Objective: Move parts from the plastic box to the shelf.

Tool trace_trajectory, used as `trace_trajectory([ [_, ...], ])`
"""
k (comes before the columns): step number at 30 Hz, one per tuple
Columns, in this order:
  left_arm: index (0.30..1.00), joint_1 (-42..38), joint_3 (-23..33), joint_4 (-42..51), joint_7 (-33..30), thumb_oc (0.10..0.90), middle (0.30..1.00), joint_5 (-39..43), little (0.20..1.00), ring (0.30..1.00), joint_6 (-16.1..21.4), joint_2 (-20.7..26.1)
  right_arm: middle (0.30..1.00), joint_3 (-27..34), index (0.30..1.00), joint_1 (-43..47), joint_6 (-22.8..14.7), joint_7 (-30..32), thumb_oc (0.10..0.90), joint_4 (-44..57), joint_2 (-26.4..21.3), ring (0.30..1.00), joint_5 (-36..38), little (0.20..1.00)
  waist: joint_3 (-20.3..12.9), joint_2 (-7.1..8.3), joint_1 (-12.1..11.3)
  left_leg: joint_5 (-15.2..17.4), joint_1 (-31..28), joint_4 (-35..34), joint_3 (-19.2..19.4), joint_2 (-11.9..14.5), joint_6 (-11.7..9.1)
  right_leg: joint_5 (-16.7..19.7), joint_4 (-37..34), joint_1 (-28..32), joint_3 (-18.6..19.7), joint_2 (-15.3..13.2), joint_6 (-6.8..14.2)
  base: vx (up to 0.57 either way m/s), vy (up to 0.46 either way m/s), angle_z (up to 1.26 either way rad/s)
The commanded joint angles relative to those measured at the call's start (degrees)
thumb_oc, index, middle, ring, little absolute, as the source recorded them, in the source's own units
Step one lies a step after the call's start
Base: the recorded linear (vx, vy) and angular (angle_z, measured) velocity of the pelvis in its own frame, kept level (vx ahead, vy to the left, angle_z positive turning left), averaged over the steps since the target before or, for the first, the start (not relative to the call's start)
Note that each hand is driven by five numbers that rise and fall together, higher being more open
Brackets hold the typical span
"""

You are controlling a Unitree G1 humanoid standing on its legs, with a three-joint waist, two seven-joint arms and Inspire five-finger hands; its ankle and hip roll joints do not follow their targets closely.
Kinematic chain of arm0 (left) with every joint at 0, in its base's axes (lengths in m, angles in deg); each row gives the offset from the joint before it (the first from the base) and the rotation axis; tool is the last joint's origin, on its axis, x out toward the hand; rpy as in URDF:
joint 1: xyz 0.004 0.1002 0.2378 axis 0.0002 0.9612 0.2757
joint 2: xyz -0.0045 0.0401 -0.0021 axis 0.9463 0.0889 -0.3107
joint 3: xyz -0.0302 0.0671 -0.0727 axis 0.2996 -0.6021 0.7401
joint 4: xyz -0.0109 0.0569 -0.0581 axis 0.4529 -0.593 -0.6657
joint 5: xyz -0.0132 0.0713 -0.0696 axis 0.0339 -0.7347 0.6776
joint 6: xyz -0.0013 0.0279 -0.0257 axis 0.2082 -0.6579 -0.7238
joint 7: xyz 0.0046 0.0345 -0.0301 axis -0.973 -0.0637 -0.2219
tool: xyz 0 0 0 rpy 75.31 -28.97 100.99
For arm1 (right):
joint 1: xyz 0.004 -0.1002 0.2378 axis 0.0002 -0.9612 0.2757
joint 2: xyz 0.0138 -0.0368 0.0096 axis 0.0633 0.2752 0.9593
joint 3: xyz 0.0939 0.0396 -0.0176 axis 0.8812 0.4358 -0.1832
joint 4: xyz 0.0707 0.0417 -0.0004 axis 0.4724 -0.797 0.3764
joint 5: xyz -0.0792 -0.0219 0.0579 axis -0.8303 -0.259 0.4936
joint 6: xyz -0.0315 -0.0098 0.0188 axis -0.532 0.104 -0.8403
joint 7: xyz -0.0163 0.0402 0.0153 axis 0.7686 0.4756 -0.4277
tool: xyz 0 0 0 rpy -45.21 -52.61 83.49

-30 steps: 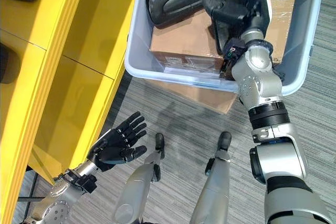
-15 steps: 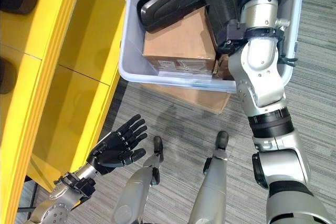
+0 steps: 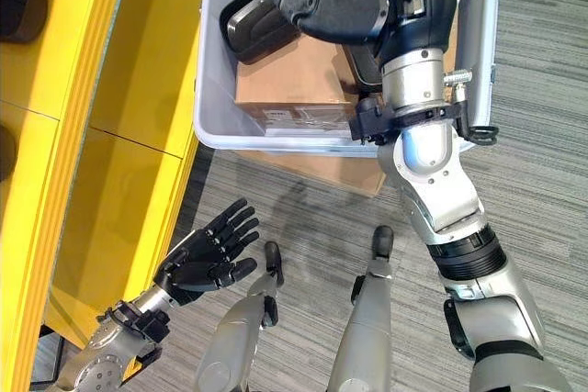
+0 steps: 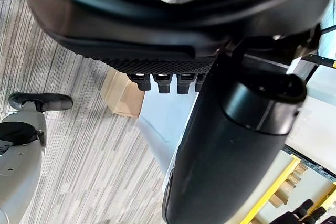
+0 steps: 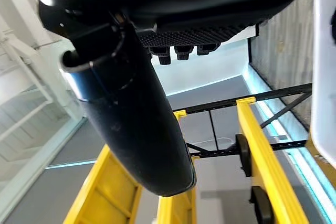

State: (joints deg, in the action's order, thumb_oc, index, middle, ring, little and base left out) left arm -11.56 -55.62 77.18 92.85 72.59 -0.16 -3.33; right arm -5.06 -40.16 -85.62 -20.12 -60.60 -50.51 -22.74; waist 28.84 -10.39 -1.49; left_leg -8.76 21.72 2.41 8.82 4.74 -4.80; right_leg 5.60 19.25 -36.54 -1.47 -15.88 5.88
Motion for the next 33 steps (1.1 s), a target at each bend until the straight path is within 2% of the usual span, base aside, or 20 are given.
trace_trajectory([
  [1, 1.0, 1.7, 1.0, 7.3, 0.9, 0.9, 1.0, -1.3, 1.0, 1.0, 4.0, -1.9, 1.0, 2.5, 1.0, 7.5, -4.1, -1.9, 0.9, 8.5, -2.7, 1.0, -4.0, 1.0, 1.0, -5.22, 1.4, 8.8, -1.3, 4.6, 0.8, 0.1, 2.4, -10.3, -0.4, 6.3, -3.3, 3.1, -2.8, 0.0, 0.0, 0.0],
  [5, 1.0, 1.7, 1.4, 7.3, 0.6, 0.9, 1.0, -1.1, 1.0, 1.0, 3.7, -2.3, 1.0, 5.1, 1.0, 4.1, -6.8, 2.1, 0.9, 9.2, -3.1, 1.0, -7.2, 1.0, 1.0, -4.46, 2.3, 8.9, -1.9, 4.6, 1.2, 0.6, 2.4, -10.1, -0.7, 6.9, -3.1, 3.3, -2.7, 0.0, 0.0, 0.0],
  [6, 1.0, 1.7, 1.6, 7.5, 0.3, 0.9, 1.0, -1.5, 1.0, 1.0, 3.7, -2.4, 1.0, 7.3, 1.0, 1.9, -8.4, 5.6, 0.9, 10.0, -3.2, 1.0, -11.5, 1.0, 1.0, -4.06, 2.8, 9.1, -2.1, 4.7, 1.3, 0.8, 2.4, -10.0, -0.7, 6.9, -2.9, 3.4, -2.6, 0.0, 0.0, 0.0],
  [7, 1.0, 1.7, 1.6, 7.5, 0.2, 0.9, 1.0, -1.6, 1.0, 1.0, 3.8, -2.5, 1.0, 7.8, 1.0, 1.4, -8.4, 7.0, 0.9, 10.3, -3.3, 1.0, -13.3, 1.0, 1.0, -3.96, 2.9, 9.1, -2.2, 4.7, 1.3, 0.8, 2.4, -10.0, -0.7, 6.9, -2.9, 3.5, -2.6, 0.0, 0.0, 0.0],
  [8, 1.0, 1.5, 1.5, 7.4, -0.1, 0.9, 1.0, -1.1, 1.0, 1.0, 3.8, -2.8, 1.0, 9.5, 1.0, -0.1, -8.5, 13.7, 0.9, 10.8, -3.3, 1.0, -20.9, 1.0, 1.0, -3.79, 3.5, 9.2, -2.5, 4.6, 1.5, 0.9, 2.4, -9.9, -0.8, 7.0, -2.7, 3.7, -2.6, 0.04, 0.015, -0.02],
  [9, 1.0, 1.5, 1.2, 7.4, -0.6, 0.9, 1.0, -1.4, 1.0, 1.0, 4.1, -3.3, 1.0, 11.9, 1.0, -1.8, -8.3, 17.6, 0.9, 11.9, -3.4, 1.0, -25.7, 1.0, 1.0, -3.73, 4.2, 9.6, -3.1, 4.6, 1.7, 0.9, 2.4, -9.9, -1.0, 7.4, -2.4, 3.8, -2.5, 0.04, 0.019, -0.03],
  [11, 1.0, 1.6, 0.8, 7.4, -0.8, 0.9, 1.0, -1.8, 1.0, 1.0, 4.3, -3.8, 1.0, 13.7, 1.0, -3.4, -7.9, 21.1, 0.9, 13.1, -3.4, 1.0, -30.3, 1.0, 1.0, -3.66, 4.7, 9.8, -3.4, 4.6, 1.8, 1.0, 2.4, -9.9, -1.1, 7.6, -2.1, 3.9, -2.5, 0.04, 0.023, -0.04],
  [12, 1.0, 1.4, 0.1, 7.2, -1.4, 0.9, 1.0, -2.1, 1.0, 1.0, 4.9, -4.3, 1.0, 15.6, 1.0, -5.4, -7.0, 25.9, 0.9, 14.7, -3.5, 1.0, -34.4, 1.0, 1.0, -3.61, 5.5, 10.1, -3.9, 4.5, 2.0, 0.9, 2.4, -9.7, -1.5, 7.8, -1.5, 4.1, -2.4, 0.03, 0.028, -0.06],
  [14, 1.0, 1.1, -0.5, 7.1, -1.8, 0.9, 1.0, -2.1, 1.0, 1.0, 5.2, -4.7, 1.0, 17.0, 1.0, -7.2, -5.5, 27.2, 0.9, 16.0, -3.3, 1.0, -37.0, 1.0, 1.0, -3.63, 6.2, 10.3, -4.3, 4.3, 2.1, 0.8, 2.3, -9.6, -1.8, 8.0, -1.1, 4.4, -2.4, 0.03, 0.028, -0.15],
  [15, 1.0, 1.1, -0.8, 7.2, -2.0, 0.9, 1.0, -2.3, 1.0, 1.0, 5.5, -4.8, 1.0, 17.2, 1.0, -7.8, -5.4, 26.7, 0.9, 16.1, -3.4, 1.0, -38.3, 1.0, 1.0, -3.68, 6.4, 10.3, -4.5, 4.2, 2.1, 0.7, 2.3, -9.5, -2.1, 8.1, -0.8, 4.5, -2.4, 0.03, 0.033, -0.27],
  [17, 1.0, 0.7, -1.6, 7.3, -2.2, 0.9, 1.0, -2.5, 1.0, 1.0, 5.9, -5.2, 1.0, 16.6, 1.0, -8.5, -2.6, 24.6, 0.9, 16.7, -4.4, 1.0, -43.2, 1.0, 1.0, -4.07, 7.0, 10.3, -4.9, 3.9, 2.2, 0.5, 2.3, -9.4, -2.9, 8.5, 0.0, 4.6, -2.4, 0.02, 0.028, -0.29],
  [19, 1.0, 0.5, -1.7, 7.8, -2.7, 0.9, 1.0, -2.5, 1.0, 1.0, 5.7, -5.2, 1.0, 15.6, 1.0, -8.7, -0.5, 23.0, 0.9, 15.9, -5.6, 1.0, -43.7, 1.0, 1.0, -4.31, 7.2, 10.2, -5.0, 3.6, 2.3, 0.4, 2.3, -9.3, -3.3, 8.7, 0.2, 4.5, -2.3, 0.01, 0.012, -0.22],
  [22, 1.0, 0.9, -0.6, 6.4, -1.4, 0.9, 1.0, -1.9, 1.0, 1.0, 5.5, -4.9, 1.0, 15.9, 1.0, -11.6, -2.6, 17.9, 0.9, 13.2, -10.0, 1.0, -45.9, 1.0, 1.0, -4.01, 7.8, 10.1, -5.3, 3.5, 2.4, 0.6, 2.1, -9.3, -3.5, 9.1, 0.4, 4.4, -2.1, 0.01, -0.001, -0.05],
  [24, 1.0, 0.7, -0.1, 6.2, -1.1, 0.9, 1.0, -1.9, 1.0, 1.0, 5.2, -4.9, 1.0, 16.1, 1.0, -12.1, -2.6, 15.2, 0.9, 13.0, -11.1, 1.0, -46.5, 1.0, 1.0, -3.9, 7.9, 9.9, -5.0, 3.5, 2.5, 0.7, 2.1, -8.9, -3.7, 8.7, 0.5, 4.4, -2.1, 0.0, 0.0, 0.0],
  [26, 1.0, 1.0, 0.9, 6.2, -0.3, 0.9, 1.0, -1.4, 1.0, 1.0, 4.6, -4.4, 1.0, 16.7, 1.0, -14.0, -2.1, 12.7, 0.9, 12.7, -14.4, 1.0, -48.9, 1.0, 1.0, -3.46, 8.2, 10.1, -5.0, 3.6, 2.4, 0.8, 2.0, -9.1, -3.5, 8.7, 0.4, 4.3, -1.9, 0.0, -0.025, 0.0],
  [27, 1.0, 1.5, 1.9, 6.2, 0.2, 0.9, 1.0, -1.5, 1.0, 1.0, 4.3, -3.9, 1.0, 17.6, 1.0, -15.4, -3.2, 9.9, 0.9, 12.0, -17.9, 1.0, -50.9, 1.0, 1.0, -3.01, 8.5, 10.2, -4.8, 3.6, 2.3, 1.0, 2.0, -9.2, -3.4, 8.5, 0.3, 4.3, -1.9, -0.01, -0.046, -0.01],
  [29, 1.0, 1.6, 2.4, 6.0, 0.6, 0.9, 1.0, -1.2, 1.0, 1.0, 4.2, -3.6, 1.0, 18.2, 1.0, -16.2, -4.2, 7.8, 0.9, 11.6, -20.5, 1.0, -52.5, 1.0, 1.0, -2.63, 8.5, 10.2, -4.5, 3.8, 2.3, 1.1, 2.0, -9.2, -3.3, 8.2, 0.3, 4.4, -1.9, -0.02, -0.069, 0.01],
  [30, 1.0, 1.6, 3.1, 5.5, 1.2, 0.9, 1.0, -1.1, 1.0, 1.0, 4.2, -3.1, 1.0, 18.7, 1.0, -17.0, -5.6, 6.8, 0.9, 11.0, -24.2, 1.0, -55.0, 1.0, 1.0, -1.99, 8.7, 10.4, -4.0, 4.1, 2.2, 1.4, 2.0, -9.1, -3.1, 7.8, 0.1, 4.5, -1.8, -0.03, -0.083, 0.01],
  [31, 1.0, 1.5, 3.3, 5.5, 1.2, 0.9, 1.0, -1.2, 1.0, 1.0, 4.1, -2.9, 1.0, 18.8, 1.0, -17.2, -5.7, 6.4, 0.9, 11.0, -25.3, 1.0, -55.4, 1.0, 1.0, -1.8, 8.7, 10.4, -3.9, 4.2, 2.2, 1.4, 2.0, -9.1, -3.1, 7.7, 0.1, 4.6, -1.8, -0.04, -0.126, 0.01],
  [33, 1.0, 1.8, 4.6, 5.4, 1.9, 0.9, 1.0, -1.2, 1.0, 1.0, 3.5, -1.6, 1.0, 19.4, 1.0, -18.2, -6.5, 4.1, 0.9, 10.3, -31.8, 1.0, -55.6, 1.0, 1.0, -0.37, 8.6, 10.5, -3.0, 5.1, 1.9, 2.1, 1.8, -9.1, -3.0, 7.3, -0.4, 4.9, -2.0, -0.05, -0.147, -0.01],
])
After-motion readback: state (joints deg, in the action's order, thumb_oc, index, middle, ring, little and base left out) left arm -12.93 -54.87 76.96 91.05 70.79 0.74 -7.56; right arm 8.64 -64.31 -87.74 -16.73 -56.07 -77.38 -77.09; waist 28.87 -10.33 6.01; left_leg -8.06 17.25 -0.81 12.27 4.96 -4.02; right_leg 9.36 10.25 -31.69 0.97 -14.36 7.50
